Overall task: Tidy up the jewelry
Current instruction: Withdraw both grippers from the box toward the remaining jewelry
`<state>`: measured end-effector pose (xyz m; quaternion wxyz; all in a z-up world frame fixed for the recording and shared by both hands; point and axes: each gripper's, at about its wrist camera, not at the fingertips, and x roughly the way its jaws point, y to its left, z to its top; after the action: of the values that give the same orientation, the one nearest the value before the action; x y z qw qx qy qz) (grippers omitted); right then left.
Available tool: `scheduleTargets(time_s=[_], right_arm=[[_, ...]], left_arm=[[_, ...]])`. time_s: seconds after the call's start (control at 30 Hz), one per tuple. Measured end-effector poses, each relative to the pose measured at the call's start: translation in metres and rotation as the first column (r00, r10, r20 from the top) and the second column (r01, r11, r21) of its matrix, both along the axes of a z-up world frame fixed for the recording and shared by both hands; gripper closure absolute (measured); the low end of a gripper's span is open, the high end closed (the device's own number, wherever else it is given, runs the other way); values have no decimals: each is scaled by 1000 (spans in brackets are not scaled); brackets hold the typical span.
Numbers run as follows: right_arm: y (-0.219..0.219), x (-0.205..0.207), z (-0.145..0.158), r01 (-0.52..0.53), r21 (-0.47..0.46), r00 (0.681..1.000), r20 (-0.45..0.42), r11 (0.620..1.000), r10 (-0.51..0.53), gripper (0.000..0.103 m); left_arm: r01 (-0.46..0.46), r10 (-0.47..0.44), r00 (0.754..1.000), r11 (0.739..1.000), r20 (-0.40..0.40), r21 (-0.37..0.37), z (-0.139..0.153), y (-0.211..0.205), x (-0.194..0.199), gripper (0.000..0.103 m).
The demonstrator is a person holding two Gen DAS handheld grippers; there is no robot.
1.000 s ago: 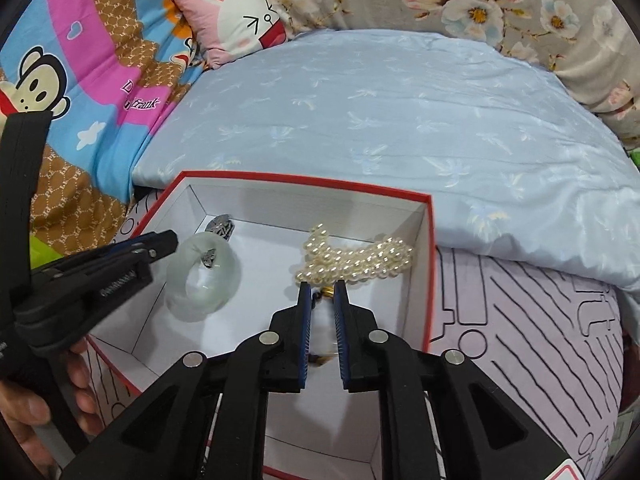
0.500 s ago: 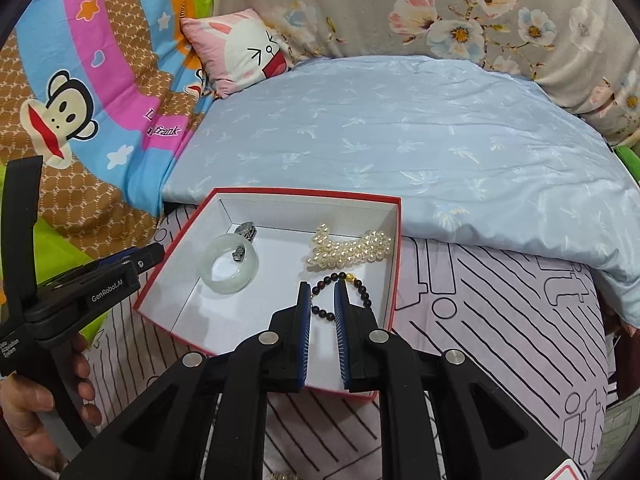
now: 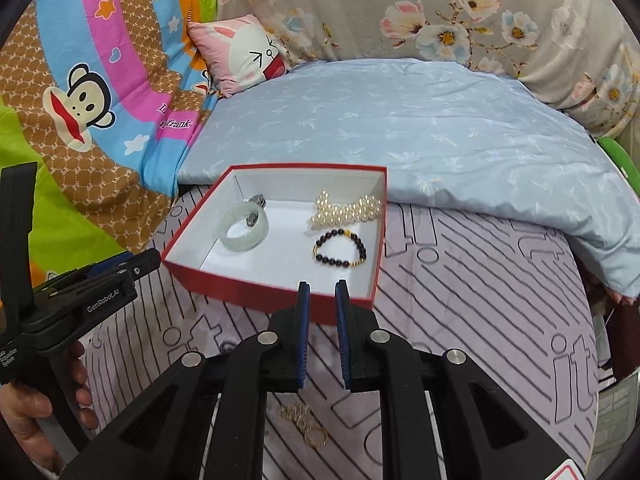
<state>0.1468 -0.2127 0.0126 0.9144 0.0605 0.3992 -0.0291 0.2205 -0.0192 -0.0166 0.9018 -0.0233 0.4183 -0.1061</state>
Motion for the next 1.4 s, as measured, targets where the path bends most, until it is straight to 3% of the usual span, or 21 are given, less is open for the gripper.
scheduleTargets(time_s=[0.07,0.17,0.3,0.43,0.5,0.83,1.1,1.27,1.4], right_arm=[[1,-10,-3,4,0,1000,-9,1000,-4,87],[3,-27,-9,12,-1,1000,-13,1000,-12,71],[6,-45,-17,16,-8,999,-29,1000,-16,59],[8,-63,-21,38,-4,999,-22,999,-38,43],[9,-73,-25,43,7,999,-26,999,-43,39],[20,-115,-46,39,36,996,-83,999,-36,38],[28,-132,-55,32,43,994,-105,999,-27,38],[32,-133,-56,16,41,994,-109,999,-11,38],[37,-132,-56,2,36,994,-113,999,2,38]], left_arm=[[9,-9,1000,1000,-7,6,-2,1,-12,65],[17,-17,1000,1000,-21,2,-6,3,-27,57],[26,-25,999,1000,-31,14,-11,8,-45,51],[20,-19,999,1000,-36,23,-16,13,-65,32],[27,-25,999,999,-35,43,-20,16,-77,30],[7,-1,993,999,-122,48,-53,44,-125,28],[-22,35,989,996,-147,83,-69,60,-133,28],[-14,28,985,996,-170,84,-82,63,-128,44],[-7,21,985,997,-170,81,-87,62,-127,51]])
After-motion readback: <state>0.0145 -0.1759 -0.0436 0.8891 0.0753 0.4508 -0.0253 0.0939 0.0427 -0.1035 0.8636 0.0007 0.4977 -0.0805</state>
